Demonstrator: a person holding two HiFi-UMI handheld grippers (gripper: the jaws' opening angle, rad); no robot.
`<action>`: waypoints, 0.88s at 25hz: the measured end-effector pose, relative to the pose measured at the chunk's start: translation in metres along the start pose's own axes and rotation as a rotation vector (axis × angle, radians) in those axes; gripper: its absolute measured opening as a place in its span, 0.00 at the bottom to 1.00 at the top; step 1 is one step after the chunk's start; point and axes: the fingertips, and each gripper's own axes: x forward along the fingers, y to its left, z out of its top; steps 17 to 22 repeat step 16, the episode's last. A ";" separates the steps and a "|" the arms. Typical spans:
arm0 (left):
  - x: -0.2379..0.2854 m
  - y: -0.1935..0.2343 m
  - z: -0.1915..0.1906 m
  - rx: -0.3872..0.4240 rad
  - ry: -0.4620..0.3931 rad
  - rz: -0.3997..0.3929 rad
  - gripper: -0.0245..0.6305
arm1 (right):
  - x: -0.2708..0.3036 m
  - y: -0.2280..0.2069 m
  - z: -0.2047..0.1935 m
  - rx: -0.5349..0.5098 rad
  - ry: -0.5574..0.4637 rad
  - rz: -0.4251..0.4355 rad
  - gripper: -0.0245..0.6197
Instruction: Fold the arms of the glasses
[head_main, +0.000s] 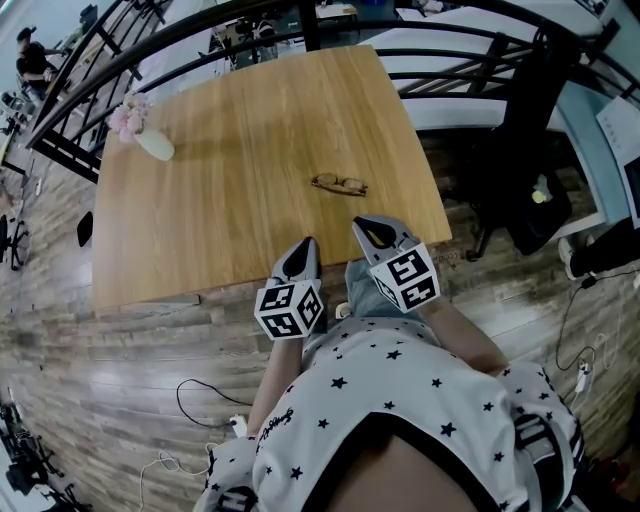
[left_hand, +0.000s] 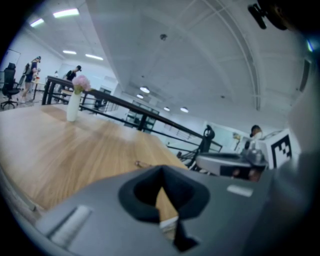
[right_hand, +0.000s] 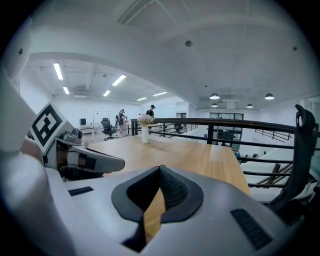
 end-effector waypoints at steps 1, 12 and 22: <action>0.000 0.000 0.000 -0.001 0.000 0.000 0.05 | 0.000 0.000 0.000 0.001 -0.001 0.002 0.06; 0.004 -0.001 0.000 -0.012 0.004 -0.003 0.05 | 0.004 0.003 0.005 -0.003 -0.008 0.029 0.06; 0.006 0.000 -0.001 -0.015 0.004 0.000 0.05 | 0.006 0.003 0.005 -0.005 -0.009 0.033 0.06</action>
